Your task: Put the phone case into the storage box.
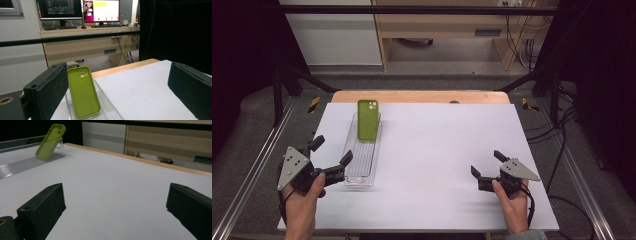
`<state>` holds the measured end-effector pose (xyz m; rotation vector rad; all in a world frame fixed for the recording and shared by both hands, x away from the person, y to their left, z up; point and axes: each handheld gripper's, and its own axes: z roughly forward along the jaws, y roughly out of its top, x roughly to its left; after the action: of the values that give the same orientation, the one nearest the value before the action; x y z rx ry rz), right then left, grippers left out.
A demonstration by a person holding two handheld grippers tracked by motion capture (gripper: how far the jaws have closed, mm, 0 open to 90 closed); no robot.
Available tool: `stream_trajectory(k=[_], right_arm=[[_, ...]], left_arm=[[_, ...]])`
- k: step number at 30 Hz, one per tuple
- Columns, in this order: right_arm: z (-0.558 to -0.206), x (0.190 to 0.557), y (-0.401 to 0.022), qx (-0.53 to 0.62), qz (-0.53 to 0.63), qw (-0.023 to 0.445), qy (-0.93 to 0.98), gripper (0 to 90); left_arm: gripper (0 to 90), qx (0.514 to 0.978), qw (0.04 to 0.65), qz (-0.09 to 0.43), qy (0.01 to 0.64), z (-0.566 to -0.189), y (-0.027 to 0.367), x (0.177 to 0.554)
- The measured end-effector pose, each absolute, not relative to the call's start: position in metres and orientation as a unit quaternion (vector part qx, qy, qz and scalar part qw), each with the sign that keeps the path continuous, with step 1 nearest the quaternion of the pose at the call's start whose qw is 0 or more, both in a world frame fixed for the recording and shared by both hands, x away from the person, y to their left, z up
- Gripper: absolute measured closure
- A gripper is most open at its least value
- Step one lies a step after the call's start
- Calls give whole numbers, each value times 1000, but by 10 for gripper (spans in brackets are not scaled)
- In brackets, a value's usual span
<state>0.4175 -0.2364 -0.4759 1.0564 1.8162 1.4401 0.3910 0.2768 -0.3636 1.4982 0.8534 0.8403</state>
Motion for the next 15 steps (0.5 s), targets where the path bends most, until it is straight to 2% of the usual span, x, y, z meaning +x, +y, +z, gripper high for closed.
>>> stream_trajectory(k=[15], right_arm=[[-477,409,-235,380,540,289,693,23]], left_arm=[[30,635,568,377,363,-378,304,379]])
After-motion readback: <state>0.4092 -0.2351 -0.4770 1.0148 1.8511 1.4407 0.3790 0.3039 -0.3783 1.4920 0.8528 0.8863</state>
